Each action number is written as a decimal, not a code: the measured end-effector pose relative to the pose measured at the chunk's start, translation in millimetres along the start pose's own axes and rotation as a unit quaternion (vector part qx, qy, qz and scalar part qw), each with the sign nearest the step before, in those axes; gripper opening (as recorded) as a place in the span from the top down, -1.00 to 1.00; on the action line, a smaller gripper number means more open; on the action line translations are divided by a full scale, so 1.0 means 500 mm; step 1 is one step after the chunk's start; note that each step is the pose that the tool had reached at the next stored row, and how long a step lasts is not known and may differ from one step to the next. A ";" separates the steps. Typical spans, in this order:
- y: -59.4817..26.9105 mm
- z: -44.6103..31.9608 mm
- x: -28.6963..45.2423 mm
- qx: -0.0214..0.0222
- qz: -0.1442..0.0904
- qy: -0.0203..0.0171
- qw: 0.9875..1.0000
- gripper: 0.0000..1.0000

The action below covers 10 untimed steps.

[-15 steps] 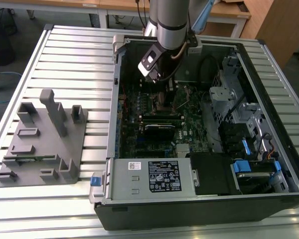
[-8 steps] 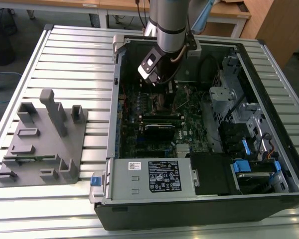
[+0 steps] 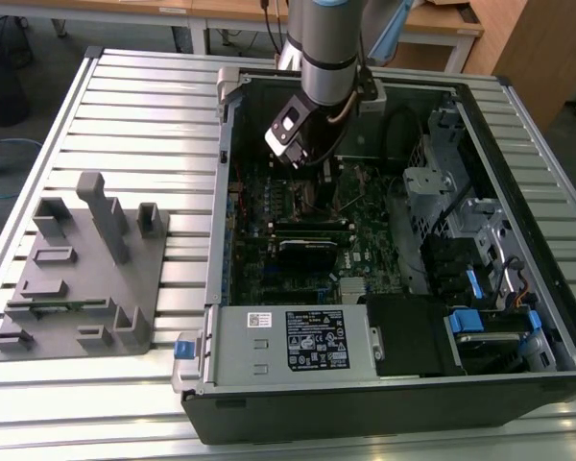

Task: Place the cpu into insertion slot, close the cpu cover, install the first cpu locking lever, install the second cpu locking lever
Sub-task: 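Place the cpu into insertion slot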

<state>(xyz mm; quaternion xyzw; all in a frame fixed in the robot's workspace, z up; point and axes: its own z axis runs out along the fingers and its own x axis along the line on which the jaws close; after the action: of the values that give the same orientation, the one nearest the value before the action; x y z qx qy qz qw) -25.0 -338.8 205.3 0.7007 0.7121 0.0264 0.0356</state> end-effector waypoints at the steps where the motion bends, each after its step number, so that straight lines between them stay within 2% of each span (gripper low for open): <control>1: 0.000 0.002 0.000 0.000 0.000 0.000 1.000 -0.08; 10: -0.002 0.008 0.001 0.000 0.000 0.000 1.000 -0.08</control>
<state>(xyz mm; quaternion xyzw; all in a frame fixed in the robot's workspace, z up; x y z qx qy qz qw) -25.7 -338.3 201.3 0.7008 0.7120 0.0265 0.0356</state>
